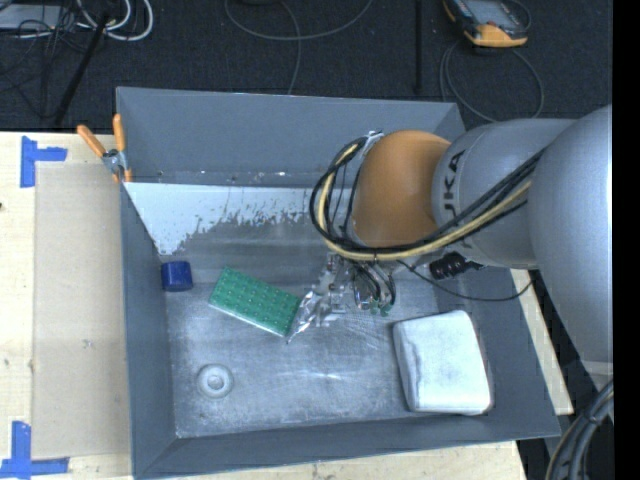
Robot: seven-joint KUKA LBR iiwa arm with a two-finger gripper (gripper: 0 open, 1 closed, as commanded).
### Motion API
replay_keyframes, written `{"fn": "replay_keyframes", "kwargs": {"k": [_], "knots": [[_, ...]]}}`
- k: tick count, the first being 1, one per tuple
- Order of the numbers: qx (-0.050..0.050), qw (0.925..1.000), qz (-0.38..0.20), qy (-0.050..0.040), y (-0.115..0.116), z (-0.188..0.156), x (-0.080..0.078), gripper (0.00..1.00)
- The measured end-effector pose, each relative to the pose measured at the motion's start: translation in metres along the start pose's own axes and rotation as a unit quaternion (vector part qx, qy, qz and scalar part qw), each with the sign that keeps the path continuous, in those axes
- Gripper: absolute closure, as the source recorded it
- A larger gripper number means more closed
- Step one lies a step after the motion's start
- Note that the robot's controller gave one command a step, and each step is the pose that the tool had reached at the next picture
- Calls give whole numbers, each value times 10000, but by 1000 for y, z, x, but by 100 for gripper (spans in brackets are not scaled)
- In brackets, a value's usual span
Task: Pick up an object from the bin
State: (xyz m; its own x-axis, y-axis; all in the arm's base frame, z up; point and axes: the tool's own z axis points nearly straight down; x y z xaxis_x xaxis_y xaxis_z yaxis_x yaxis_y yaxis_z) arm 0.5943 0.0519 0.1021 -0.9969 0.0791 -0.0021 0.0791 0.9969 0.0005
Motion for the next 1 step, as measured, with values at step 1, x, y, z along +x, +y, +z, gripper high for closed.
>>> {"fn": "replay_keyframes", "kwargs": {"k": [1], "knots": [[0,10000,-8,1,0,-9,-1,100]]}}
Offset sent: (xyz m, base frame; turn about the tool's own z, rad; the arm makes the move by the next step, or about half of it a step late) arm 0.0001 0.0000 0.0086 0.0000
